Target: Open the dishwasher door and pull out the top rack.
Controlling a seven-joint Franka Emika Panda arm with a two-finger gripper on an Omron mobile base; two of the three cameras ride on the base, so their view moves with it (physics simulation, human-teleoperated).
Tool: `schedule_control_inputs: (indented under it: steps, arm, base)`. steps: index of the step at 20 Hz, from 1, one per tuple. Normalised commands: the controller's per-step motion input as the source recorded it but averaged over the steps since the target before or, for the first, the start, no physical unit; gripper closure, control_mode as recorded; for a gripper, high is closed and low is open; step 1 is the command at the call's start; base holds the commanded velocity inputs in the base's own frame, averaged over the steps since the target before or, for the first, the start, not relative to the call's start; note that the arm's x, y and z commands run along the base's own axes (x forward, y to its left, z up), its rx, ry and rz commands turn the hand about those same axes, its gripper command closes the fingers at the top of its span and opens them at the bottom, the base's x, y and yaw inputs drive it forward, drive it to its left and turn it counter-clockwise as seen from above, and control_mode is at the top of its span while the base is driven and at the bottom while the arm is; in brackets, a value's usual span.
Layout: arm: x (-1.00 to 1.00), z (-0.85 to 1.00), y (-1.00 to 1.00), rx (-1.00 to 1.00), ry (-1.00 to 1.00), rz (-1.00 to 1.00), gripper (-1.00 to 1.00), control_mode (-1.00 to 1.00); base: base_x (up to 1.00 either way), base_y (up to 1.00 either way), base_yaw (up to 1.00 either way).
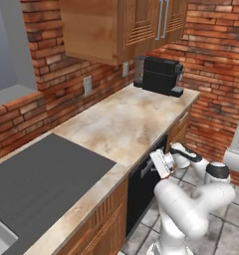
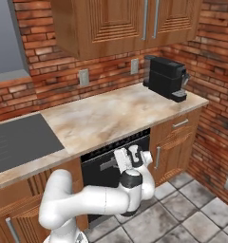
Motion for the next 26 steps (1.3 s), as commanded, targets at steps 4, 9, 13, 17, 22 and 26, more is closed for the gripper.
schedule_control_inputs:
  steps: [4,9,13,17,22,26]
  arm:
    - [-0.22,-1.0,-0.85,0.15,0.0,0.0,1.0,-1.0]
    - [-0.32,-1.0,-0.99,0.18,0.0,0.0,1.0,-1.0]
    - [-0.41,-1.0,-1.0,0.19,0.0,0.0,1.0,-1.0]
    - [-0.4,-1.0,-1.0,0.18,0.0,0.0,1.0,-1.0]
    - [-0.36,-1.0,-1.0,0.17,0.0,0.0,1.0,-1.0]
    - [-0.33,-1.0,-1.0,0.16,0.01,-0.01,1.0,-1.0]
  base:
    - [0.0,0.0,0.0]
    - [0.0,0.0,0.0]
    - [0.0,0.0,0.0]
    - [0.0,0.0,0.0]
    - [0.0,0.0,0.0]
    - [0.0,0.0,0.0]
